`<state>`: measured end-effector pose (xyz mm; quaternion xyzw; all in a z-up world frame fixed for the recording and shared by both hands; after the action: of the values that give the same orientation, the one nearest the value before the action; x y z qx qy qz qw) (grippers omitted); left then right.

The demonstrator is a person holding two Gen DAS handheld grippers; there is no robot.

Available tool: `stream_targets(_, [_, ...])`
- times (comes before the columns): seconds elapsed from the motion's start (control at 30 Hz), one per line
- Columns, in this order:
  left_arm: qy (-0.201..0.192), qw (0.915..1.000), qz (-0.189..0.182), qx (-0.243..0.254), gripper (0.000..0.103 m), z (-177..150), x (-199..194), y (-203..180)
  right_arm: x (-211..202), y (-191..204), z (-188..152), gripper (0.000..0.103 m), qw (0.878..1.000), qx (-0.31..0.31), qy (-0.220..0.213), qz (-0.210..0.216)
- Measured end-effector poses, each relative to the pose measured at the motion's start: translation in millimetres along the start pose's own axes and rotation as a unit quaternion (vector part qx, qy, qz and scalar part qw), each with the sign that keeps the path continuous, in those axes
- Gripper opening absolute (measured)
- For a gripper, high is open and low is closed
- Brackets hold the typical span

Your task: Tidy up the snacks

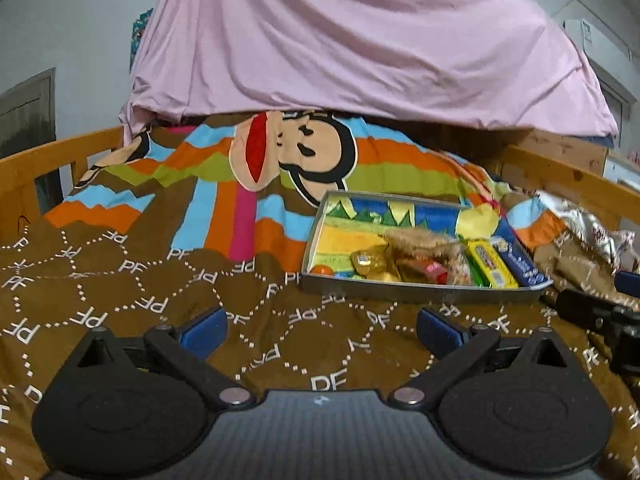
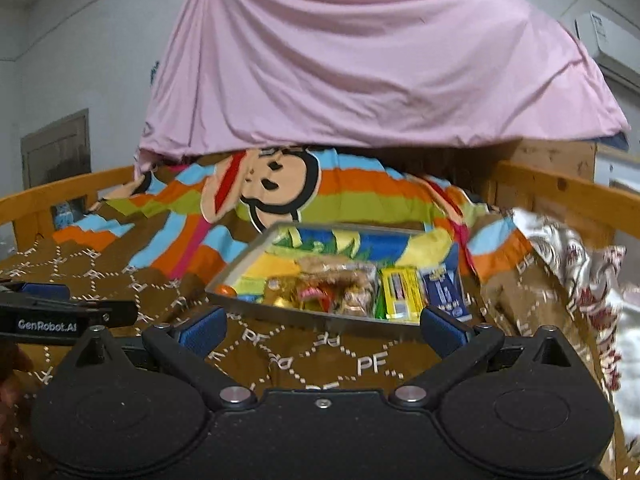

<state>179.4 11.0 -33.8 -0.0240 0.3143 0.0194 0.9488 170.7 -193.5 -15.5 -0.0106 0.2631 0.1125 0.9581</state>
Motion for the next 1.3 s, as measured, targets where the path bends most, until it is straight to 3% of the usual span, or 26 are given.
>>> stream_targets(0.23, [-0.005,0.9995,-0.008,0.031,0.103,-7,9,-8,20,-2,-11,0.102,0.999,0.008,0.032,-0.018])
stream_targets(0.5, [0.007,0.9999,-0.009,0.013,0.103,-12,16,-1,26,2,-16,0.102,0.999,-0.002,0.050,-0.017])
stream_targets(1.3, [0.000,1.0000,0.000,0.006,0.103,-10,14,4,29,2,-18,0.102,0.998,-0.006,0.058,-0.013])
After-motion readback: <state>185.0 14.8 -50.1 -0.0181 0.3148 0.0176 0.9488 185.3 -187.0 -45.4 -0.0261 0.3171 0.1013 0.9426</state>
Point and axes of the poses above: each gripper's, at about its wrist camera, not at the fingertips, and x roughly the way its jaws point, y to its left, z to its top, the point moved 7 cm from there along x, roughly the way its jaws point, and after that the axes turned 9 degrees about y, right-handed, at the moved point
